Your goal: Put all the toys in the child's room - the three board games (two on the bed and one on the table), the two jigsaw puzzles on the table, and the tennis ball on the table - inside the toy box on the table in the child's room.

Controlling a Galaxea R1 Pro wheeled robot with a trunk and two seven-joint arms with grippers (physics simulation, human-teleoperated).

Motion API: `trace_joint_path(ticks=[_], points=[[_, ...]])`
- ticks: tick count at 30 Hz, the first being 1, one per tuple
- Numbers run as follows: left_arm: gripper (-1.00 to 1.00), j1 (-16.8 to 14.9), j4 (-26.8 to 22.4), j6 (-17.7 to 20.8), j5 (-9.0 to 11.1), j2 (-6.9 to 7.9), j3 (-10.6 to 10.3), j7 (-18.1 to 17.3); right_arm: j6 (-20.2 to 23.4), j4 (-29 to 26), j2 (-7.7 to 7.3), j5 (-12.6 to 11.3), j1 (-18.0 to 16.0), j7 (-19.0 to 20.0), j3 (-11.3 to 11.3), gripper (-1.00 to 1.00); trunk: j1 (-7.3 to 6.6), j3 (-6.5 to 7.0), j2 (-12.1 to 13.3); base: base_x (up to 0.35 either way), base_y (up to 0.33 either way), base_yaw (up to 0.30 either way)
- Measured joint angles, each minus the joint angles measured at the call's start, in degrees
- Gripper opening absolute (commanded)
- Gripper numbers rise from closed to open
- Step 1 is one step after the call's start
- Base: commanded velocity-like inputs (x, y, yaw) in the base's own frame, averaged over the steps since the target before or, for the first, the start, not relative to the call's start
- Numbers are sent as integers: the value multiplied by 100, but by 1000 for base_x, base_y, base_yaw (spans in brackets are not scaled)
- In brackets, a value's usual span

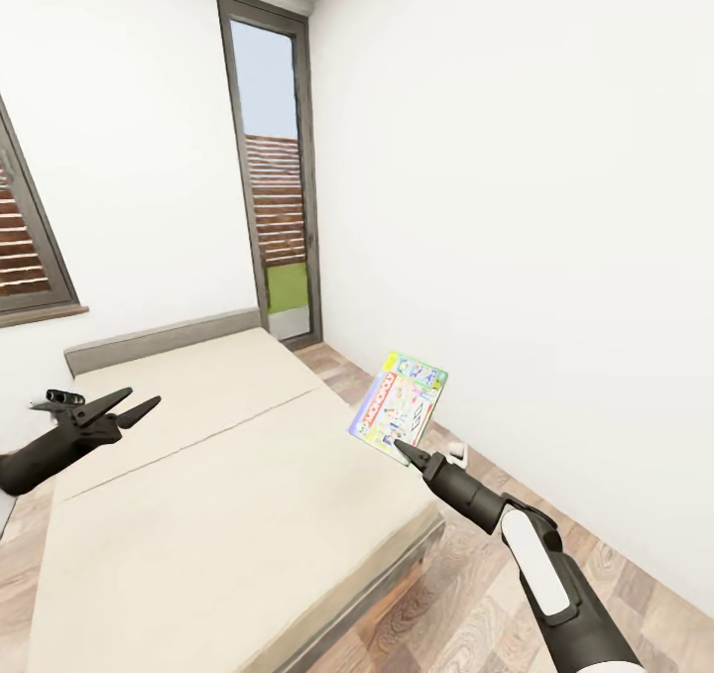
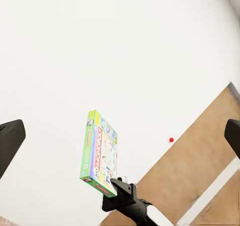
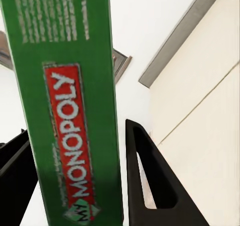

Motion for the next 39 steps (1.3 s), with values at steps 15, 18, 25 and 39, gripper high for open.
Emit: trace_joint_path(ticks=[15, 18, 25, 39], points=[[100, 0, 0, -3, 0, -5, 0, 0, 0, 31, 2, -1, -2, 5, -1, -100, 0, 39, 0, 0, 0, -280], [100, 0, 0, -5, 0, -5, 0, 0, 0, 30, 2, 0, -2, 4, 0, -100, 0, 47, 0, 0, 0, -280], [100, 0, 0, -3, 0, -4, -6, 0, -121, 23, -1, 1, -8, -42, -1, -100, 0, 67, 0, 0, 0, -264], [100, 0, 0, 0, -4, -2, -9, 0, -139, 22, 1, -13, -24, -20, -8, -100, 2, 52, 1, -48, 13, -200]])
